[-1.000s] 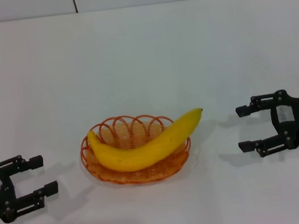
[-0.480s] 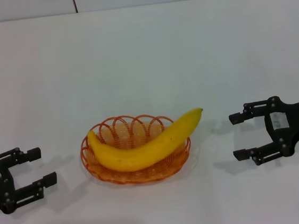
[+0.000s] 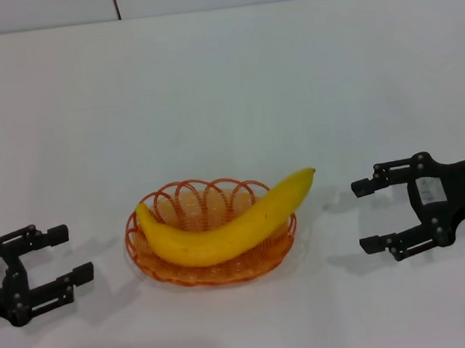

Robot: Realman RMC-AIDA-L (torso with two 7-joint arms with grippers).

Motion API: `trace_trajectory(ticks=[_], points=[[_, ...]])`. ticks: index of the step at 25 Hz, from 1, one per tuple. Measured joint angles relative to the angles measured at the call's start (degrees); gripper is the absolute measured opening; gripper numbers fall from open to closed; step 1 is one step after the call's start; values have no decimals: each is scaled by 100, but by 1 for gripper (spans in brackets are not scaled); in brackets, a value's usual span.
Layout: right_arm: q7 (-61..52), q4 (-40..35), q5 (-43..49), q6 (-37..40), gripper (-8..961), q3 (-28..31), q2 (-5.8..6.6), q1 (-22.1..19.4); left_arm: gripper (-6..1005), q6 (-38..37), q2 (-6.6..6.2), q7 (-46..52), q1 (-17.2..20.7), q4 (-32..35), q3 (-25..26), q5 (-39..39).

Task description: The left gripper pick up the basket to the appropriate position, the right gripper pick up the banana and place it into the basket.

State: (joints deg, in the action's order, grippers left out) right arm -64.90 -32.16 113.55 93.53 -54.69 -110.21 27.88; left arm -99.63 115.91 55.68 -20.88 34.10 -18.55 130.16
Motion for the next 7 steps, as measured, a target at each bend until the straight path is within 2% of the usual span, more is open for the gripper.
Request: trace_trajectory(ticks=[7], points=[[4, 0, 0, 5, 835, 3, -14, 9, 692, -1, 17, -4, -53, 0, -8, 0]])
